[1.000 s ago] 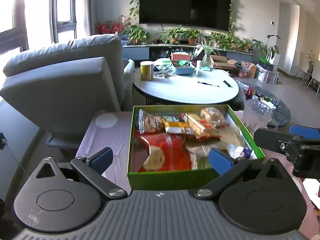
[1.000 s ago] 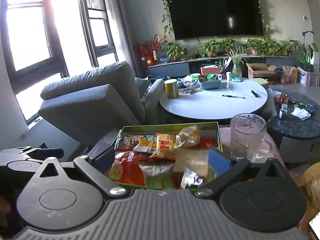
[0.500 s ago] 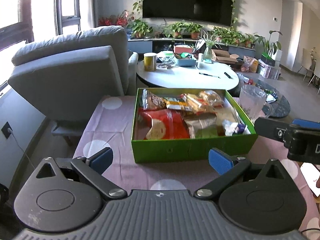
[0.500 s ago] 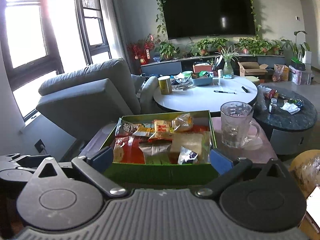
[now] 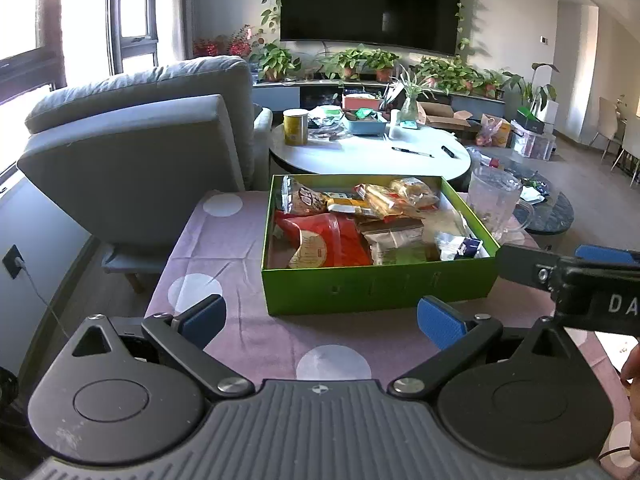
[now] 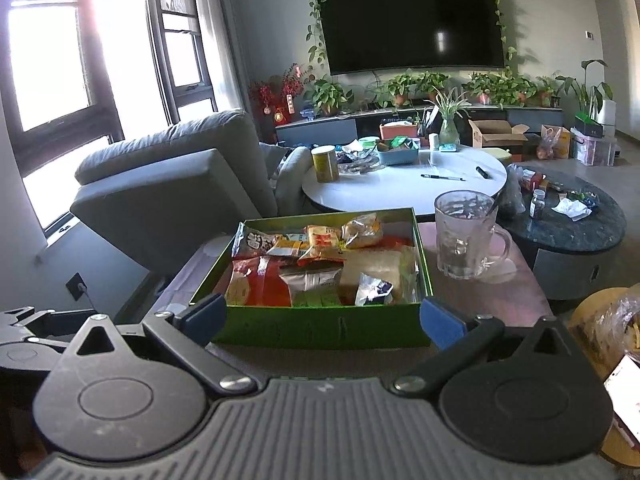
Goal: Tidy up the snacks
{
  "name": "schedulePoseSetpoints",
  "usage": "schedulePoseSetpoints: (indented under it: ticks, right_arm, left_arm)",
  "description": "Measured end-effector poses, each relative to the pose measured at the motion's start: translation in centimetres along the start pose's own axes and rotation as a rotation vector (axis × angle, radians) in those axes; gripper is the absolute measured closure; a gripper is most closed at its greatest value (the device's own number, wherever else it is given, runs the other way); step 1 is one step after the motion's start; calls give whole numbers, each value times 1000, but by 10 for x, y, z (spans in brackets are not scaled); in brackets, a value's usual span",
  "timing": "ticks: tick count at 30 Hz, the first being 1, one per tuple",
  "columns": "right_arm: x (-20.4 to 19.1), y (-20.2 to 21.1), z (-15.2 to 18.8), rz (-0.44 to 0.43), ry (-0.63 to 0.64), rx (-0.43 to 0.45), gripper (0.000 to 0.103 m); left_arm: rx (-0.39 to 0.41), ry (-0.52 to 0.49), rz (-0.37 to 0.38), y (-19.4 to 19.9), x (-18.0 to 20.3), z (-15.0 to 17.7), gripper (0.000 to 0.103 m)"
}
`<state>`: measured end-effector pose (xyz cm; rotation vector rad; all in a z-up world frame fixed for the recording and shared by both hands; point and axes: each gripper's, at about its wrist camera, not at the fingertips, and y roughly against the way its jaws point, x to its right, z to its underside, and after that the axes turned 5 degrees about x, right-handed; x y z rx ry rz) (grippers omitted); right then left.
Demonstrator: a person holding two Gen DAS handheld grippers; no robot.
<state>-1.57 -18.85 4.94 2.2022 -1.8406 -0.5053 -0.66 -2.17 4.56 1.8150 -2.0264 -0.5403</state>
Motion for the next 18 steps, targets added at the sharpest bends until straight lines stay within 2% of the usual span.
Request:
schedulePoseSetpoints:
  ticks: [18]
  right_arm:
    - [3,-6,5,15,-14,-32,35]
  left_arm:
    - [-25,0,-15,-8,-2,3,1]
